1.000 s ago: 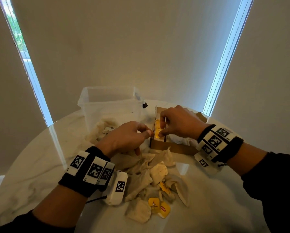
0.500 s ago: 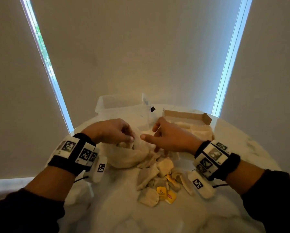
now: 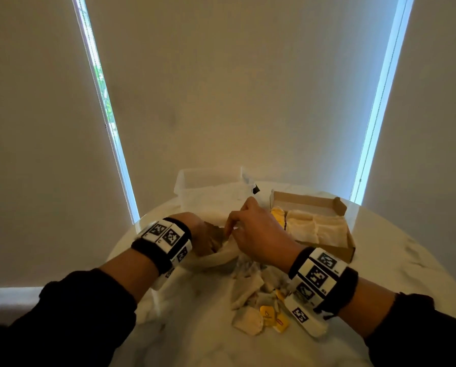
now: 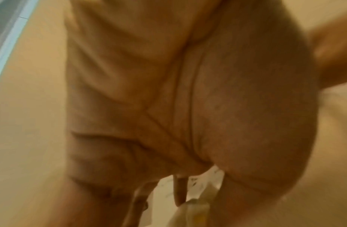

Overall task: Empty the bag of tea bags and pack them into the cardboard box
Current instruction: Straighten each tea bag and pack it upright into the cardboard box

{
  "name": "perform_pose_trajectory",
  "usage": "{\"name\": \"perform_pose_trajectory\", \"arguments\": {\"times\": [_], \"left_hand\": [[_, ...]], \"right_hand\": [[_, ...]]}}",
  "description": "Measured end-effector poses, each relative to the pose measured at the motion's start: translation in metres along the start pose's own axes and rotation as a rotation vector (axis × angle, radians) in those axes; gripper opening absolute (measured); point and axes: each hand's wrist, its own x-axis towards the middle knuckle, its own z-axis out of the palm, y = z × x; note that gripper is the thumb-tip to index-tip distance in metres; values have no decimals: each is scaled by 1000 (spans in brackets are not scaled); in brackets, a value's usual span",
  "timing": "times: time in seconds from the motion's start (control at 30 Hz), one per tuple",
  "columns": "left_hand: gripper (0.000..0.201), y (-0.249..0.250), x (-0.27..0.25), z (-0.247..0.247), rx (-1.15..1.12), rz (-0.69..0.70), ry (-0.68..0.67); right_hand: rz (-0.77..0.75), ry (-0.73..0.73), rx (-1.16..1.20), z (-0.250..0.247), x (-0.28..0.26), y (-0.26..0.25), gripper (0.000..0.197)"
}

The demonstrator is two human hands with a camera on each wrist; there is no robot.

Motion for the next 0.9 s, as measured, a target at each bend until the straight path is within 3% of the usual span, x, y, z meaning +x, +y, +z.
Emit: {"name": "perform_pose_trajectory", "arguments": {"times": [0.1, 0.23, 0.4, 0.47, 0.53, 0.67, 0.73, 0.8, 0.9], "left_hand": [[54, 2, 6, 11, 21, -9, 82], [49, 8, 1, 3, 50, 29, 89], [68, 5, -5, -17, -407, 121, -37], [83, 5, -7, -22, -483, 142, -47], [93, 9, -10, -22, -451, 156, -85], [79, 27, -9, -14, -262, 121, -153], [85, 33, -3, -8, -189, 105, -137], [94, 37, 0, -4, -68, 137, -60], [77, 44, 5, 2, 127, 223, 84]], "right_hand": [[41, -52, 12, 0, -3, 1, 24], [62, -138, -6, 5, -7, 5, 33], [72, -163, 55, 3, -9, 5, 46], [83, -167, 95, 2, -9, 7, 50], [99, -157, 146, 0, -8, 9, 50], [114, -141, 198, -4, -8, 12, 49], [119, -155, 202, -4, -9, 14, 50], [131, -176, 204, -1, -10, 17, 50], [157, -178, 221, 2, -9, 22, 50]]}}
